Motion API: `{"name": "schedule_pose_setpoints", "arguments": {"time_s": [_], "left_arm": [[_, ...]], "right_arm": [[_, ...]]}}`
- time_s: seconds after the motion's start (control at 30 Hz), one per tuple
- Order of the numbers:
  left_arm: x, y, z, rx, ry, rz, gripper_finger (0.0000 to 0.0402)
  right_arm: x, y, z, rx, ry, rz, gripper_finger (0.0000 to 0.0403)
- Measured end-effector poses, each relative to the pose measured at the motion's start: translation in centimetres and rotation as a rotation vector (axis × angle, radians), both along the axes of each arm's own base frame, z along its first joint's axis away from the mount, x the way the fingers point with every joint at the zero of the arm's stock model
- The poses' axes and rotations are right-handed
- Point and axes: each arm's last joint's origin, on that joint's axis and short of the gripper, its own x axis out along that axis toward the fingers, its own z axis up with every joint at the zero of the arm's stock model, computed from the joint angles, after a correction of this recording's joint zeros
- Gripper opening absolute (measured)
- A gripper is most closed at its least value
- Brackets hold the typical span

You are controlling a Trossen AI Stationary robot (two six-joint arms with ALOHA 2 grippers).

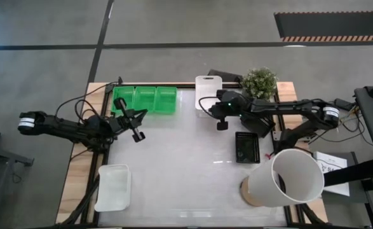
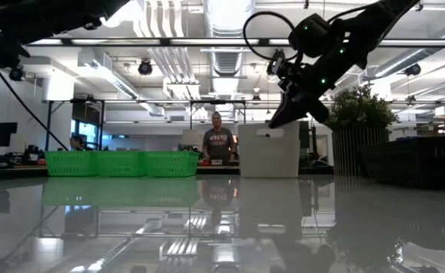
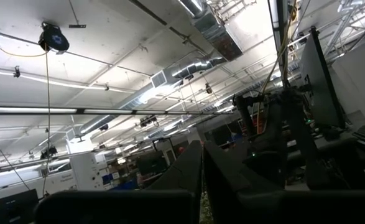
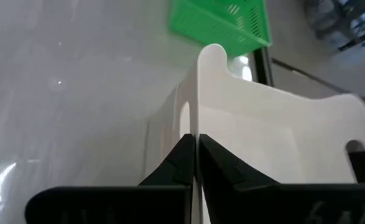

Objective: Stack baskets by color
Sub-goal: Stack the middle right white bin on top of the top white bin

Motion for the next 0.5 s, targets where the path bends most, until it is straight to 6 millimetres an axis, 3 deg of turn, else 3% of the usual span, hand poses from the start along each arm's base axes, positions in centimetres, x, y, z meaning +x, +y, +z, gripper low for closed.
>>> {"name": "schedule_pose_setpoints", "arguments": {"time_s": [0.23, 0.5], "left_arm": [[0.02, 0.0, -0.02, 0.0, 0.001, 0.0, 0.0], [0.08, 0.0, -0.08, 0.0, 0.006, 0.0, 0.0]], "right_arm": [[0.48, -0.2, -0.61, 0.016, 0.015, -0.011, 0.0019], [0.16, -0.09, 0.28, 0.039, -0.024, -0.049, 0.0073]]}}
